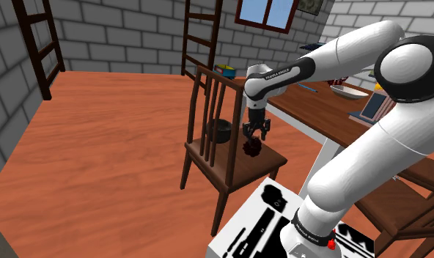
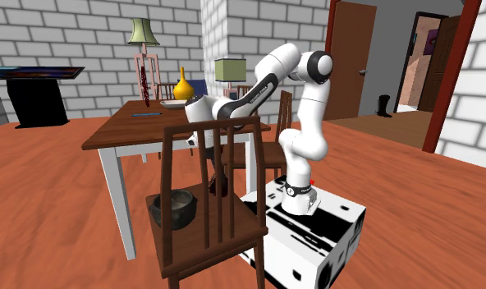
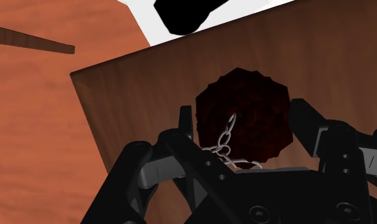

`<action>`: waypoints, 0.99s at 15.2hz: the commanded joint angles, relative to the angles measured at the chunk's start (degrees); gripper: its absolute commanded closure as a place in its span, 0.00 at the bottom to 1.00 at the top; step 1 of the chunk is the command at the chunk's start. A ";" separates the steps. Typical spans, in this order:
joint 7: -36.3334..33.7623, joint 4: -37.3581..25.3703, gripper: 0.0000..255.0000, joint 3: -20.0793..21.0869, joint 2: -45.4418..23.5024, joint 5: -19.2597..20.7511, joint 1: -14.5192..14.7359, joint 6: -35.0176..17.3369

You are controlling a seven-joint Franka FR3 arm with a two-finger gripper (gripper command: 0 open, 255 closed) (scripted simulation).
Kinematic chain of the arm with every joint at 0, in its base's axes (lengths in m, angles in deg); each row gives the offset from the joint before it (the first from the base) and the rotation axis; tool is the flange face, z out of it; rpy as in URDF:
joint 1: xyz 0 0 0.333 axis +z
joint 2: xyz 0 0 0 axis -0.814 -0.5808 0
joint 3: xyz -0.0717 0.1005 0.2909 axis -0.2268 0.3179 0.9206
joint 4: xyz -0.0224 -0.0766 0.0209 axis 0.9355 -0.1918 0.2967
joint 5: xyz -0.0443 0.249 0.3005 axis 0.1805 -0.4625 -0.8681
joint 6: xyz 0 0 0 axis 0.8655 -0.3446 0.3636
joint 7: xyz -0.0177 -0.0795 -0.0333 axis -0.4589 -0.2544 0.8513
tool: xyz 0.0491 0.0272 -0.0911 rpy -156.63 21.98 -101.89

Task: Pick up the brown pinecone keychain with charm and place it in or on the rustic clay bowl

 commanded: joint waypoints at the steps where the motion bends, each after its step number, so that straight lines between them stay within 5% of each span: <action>1: 0.06 -1.07 1.00 0.09 0.50 -0.08 0.05 1.59; 15: 0.85 -8.76 1.00 0.56 4.14 -0.34 0.16 12.88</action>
